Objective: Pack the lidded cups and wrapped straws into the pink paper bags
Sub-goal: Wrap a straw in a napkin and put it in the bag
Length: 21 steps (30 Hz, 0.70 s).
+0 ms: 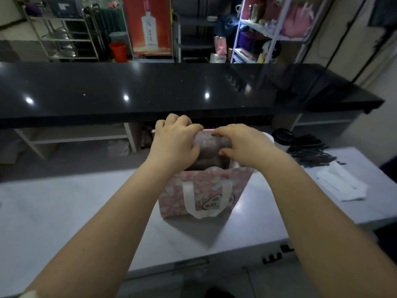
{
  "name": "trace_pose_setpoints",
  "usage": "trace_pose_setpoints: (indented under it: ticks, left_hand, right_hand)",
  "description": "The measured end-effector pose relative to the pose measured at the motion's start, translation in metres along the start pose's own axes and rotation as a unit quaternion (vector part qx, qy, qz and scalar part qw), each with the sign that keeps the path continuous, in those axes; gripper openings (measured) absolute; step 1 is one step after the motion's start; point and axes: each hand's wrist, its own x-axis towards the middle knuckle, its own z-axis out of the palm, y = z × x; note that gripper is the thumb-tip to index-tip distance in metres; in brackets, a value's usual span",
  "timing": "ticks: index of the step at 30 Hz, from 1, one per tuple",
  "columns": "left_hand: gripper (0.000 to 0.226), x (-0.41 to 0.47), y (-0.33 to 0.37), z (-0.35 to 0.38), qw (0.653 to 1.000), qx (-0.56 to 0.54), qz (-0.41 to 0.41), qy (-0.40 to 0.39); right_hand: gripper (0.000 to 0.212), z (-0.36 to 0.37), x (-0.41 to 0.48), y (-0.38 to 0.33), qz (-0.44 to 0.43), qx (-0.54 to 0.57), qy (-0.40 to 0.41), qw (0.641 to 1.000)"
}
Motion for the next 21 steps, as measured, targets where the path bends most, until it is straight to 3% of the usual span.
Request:
trace_pose_setpoints:
  ticks: [12, 21]
  left_hand:
    - [0.046, 0.029, 0.203, 0.045, 0.979, -0.061, 0.181, -0.073]
    - [0.047, 0.045, 0.376, 0.105, 0.97, -0.105, 0.188, -0.113]
  right_hand:
    - [0.036, -0.019, -0.161, 0.128, 0.196, 0.023, 0.056, 0.979]
    - [0.035, -0.01, -0.285, 0.261, 0.265, 0.004, 0.042, 0.963]
